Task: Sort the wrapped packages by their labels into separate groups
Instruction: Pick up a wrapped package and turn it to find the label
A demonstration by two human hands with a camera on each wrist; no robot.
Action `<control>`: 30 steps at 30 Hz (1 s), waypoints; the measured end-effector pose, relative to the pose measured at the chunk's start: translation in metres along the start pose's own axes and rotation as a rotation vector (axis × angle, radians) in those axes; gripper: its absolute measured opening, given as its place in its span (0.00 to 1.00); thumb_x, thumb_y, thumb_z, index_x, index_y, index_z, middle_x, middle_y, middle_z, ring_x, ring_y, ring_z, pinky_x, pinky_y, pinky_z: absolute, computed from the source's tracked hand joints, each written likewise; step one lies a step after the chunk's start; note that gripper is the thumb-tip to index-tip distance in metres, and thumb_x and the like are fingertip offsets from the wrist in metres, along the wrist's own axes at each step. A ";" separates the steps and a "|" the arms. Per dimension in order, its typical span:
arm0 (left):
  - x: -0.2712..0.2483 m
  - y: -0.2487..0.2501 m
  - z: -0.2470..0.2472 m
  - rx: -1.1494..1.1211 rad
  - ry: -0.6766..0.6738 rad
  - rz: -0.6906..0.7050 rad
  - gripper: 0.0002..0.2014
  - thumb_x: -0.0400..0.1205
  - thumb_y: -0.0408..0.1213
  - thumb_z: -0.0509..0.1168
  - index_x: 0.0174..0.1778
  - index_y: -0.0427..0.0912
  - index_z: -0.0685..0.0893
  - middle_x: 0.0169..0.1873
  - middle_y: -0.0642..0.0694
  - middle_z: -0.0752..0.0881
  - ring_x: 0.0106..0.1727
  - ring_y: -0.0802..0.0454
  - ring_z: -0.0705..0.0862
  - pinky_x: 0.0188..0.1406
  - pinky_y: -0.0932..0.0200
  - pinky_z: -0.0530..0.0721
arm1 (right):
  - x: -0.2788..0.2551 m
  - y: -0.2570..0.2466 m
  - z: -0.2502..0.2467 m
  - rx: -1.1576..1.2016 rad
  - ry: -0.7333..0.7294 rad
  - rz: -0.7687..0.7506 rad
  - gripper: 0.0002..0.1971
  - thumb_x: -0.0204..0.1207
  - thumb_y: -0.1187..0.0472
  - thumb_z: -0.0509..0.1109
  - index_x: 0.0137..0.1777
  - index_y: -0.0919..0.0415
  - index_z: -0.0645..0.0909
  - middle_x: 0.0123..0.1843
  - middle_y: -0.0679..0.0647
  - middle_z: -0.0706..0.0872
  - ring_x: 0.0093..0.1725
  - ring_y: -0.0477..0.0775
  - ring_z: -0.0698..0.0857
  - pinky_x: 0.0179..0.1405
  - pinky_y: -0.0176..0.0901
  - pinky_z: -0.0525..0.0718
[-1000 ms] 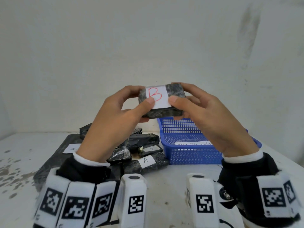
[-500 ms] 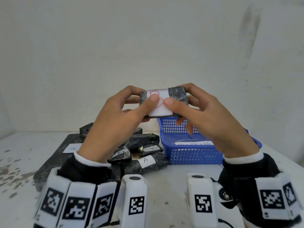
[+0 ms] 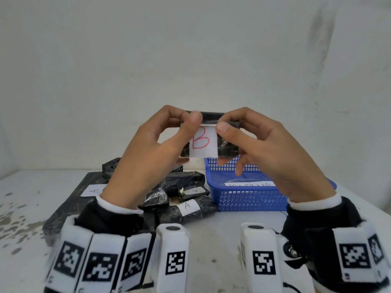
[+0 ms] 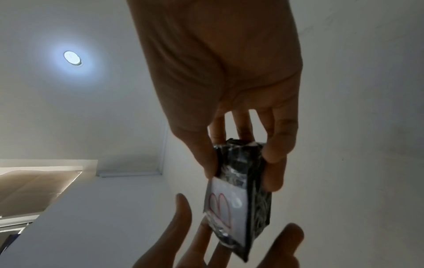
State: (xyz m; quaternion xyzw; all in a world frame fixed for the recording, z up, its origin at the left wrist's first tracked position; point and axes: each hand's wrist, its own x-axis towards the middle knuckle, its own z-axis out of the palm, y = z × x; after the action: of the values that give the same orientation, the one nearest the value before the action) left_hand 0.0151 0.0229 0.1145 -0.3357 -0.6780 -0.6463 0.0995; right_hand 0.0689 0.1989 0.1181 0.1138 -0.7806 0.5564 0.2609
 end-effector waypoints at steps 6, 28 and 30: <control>-0.001 -0.001 0.002 -0.087 -0.027 0.035 0.15 0.74 0.42 0.71 0.54 0.57 0.77 0.56 0.51 0.86 0.43 0.47 0.91 0.43 0.47 0.90 | 0.003 0.001 -0.001 0.049 -0.009 -0.029 0.10 0.80 0.52 0.74 0.58 0.38 0.79 0.54 0.48 0.90 0.43 0.64 0.88 0.34 0.45 0.84; 0.001 0.000 0.000 -0.083 -0.083 -0.081 0.31 0.67 0.54 0.75 0.66 0.48 0.80 0.47 0.45 0.92 0.50 0.44 0.91 0.60 0.43 0.84 | 0.007 0.008 -0.005 0.036 0.014 0.052 0.04 0.78 0.55 0.74 0.52 0.48 0.87 0.41 0.53 0.94 0.40 0.53 0.93 0.37 0.46 0.91; 0.000 0.002 -0.001 -0.052 -0.093 -0.067 0.33 0.70 0.54 0.77 0.70 0.49 0.77 0.47 0.48 0.92 0.48 0.46 0.91 0.63 0.44 0.84 | 0.007 0.008 -0.004 -0.031 0.037 0.033 0.10 0.74 0.47 0.74 0.53 0.46 0.88 0.45 0.49 0.94 0.42 0.49 0.92 0.40 0.43 0.88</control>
State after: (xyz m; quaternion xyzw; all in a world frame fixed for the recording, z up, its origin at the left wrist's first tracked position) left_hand 0.0167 0.0221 0.1163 -0.3450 -0.6757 -0.6504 0.0371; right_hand 0.0599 0.2068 0.1163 0.0867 -0.7859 0.5504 0.2681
